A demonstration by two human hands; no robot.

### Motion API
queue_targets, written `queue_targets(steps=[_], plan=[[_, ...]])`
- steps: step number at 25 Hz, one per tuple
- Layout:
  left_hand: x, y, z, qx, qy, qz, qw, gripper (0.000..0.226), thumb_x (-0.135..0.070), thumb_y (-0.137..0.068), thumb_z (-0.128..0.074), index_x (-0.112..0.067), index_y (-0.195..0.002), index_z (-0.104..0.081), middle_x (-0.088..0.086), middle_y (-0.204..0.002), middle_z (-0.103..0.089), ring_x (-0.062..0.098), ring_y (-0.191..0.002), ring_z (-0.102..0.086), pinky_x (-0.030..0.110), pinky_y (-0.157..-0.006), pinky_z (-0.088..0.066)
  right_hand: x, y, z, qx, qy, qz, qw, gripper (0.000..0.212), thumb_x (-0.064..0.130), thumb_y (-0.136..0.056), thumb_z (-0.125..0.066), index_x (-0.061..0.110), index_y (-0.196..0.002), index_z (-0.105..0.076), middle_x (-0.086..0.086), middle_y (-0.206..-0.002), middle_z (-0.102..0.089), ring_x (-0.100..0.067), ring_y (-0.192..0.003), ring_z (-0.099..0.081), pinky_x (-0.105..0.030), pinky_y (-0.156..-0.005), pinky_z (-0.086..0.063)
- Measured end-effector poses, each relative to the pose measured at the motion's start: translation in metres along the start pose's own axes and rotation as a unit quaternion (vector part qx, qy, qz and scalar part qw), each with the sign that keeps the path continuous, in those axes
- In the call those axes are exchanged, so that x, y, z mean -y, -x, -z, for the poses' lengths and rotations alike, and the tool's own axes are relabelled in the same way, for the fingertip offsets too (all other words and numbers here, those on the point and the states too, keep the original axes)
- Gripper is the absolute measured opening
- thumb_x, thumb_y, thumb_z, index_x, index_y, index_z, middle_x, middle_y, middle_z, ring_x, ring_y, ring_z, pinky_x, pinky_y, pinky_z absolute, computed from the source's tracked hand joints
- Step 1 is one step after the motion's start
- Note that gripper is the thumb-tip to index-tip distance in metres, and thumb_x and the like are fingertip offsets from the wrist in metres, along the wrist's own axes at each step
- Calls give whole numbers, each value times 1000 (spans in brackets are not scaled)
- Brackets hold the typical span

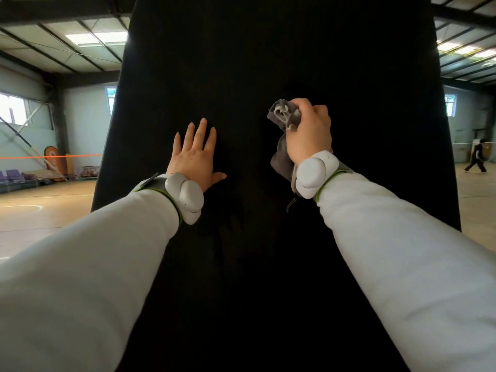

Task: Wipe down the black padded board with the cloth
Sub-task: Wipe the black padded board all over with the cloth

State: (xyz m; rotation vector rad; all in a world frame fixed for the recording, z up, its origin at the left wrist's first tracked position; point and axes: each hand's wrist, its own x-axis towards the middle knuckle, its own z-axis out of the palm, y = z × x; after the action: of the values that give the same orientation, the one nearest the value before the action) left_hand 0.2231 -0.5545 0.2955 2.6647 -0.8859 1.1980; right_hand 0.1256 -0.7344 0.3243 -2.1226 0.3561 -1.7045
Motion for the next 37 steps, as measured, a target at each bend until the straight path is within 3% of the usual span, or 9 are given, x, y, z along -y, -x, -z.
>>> queue_targets(steps=[5,9,18,20,22,25,28,33,37], plan=[[3,0,-7,-37,-9,-12,999,95,-48,-86,-57,-16,-149,5,7,-156,16,28,-143,12,46,-116,4,3,-22,-4,-25,70,2,997,46,5,-86,-53,28,-126,-50,-5,-130,-41,-23,-120,-38,-37,-100,-34],[3,-1,-15,-55,-3,-7,998,94,-49,-86,-55,-15,-149,6,7,-155,18,28,-143,15,47,-115,8,-8,-19,-22,60,90,39,993,50,8,-87,-51,35,-129,-48,-1,-131,-37,-24,-121,-33,-40,-98,-30],[-5,-1,-21,-68,14,10,998,96,-49,-86,-56,-13,-149,7,8,-155,19,30,-142,18,47,-113,11,-49,34,-23,257,124,187,940,34,7,-84,-55,33,-102,-68,5,-110,-48,-21,-108,-39,-36,-92,-32],[-4,-3,-23,-63,10,7,998,98,-50,-85,-57,-13,-148,9,8,-155,20,30,-141,19,48,-113,11,-38,18,-16,200,97,143,964,34,5,-84,-51,28,-102,-69,0,-112,-50,-23,-109,-41,-36,-93,-35],[-3,-3,-26,-66,10,5,998,100,-51,-84,-57,-12,-148,9,9,-155,20,30,-141,19,48,-113,11,-23,-1,-7,54,69,87,992,34,7,-86,-49,27,-108,-66,-2,-119,-47,-23,-112,-40,-26,-90,-30],[-1,-5,-29,-74,4,3,997,100,-53,-85,-55,-11,-148,11,10,-154,21,31,-141,20,48,-112,13,3,-32,-4,-52,62,53,995,38,9,-87,-50,29,-118,-59,-3,-126,-43,-23,-117,-38,-32,-97,-32],[0,-6,-33,-85,-2,-4,996,100,-55,-85,-52,-10,-147,13,11,-154,22,31,-140,21,48,-111,15,15,-47,-20,17,79,41,996,44,11,-88,-51,35,-124,-52,0,-131,-37,-23,-122,-33,-38,-102,-30],[0,-4,-38,-101,0,-18,995,99,-56,-86,-49,-10,-147,14,11,-154,21,31,-140,22,48,-110,18,-10,-8,-31,130,94,181,970,38,11,-83,-56,35,-111,-64,1,-119,-45,-23,-112,-35,-35,-95,-26],[1,-4,-38,-102,7,-15,995,99,-55,-86,-50,-10,-147,14,11,-154,22,31,-140,23,48,-109,18,-29,21,-28,240,121,223,937,32,9,-79,-61,32,-100,-70,8,-103,-44,-20,-107,-39,-39,-96,-29]])
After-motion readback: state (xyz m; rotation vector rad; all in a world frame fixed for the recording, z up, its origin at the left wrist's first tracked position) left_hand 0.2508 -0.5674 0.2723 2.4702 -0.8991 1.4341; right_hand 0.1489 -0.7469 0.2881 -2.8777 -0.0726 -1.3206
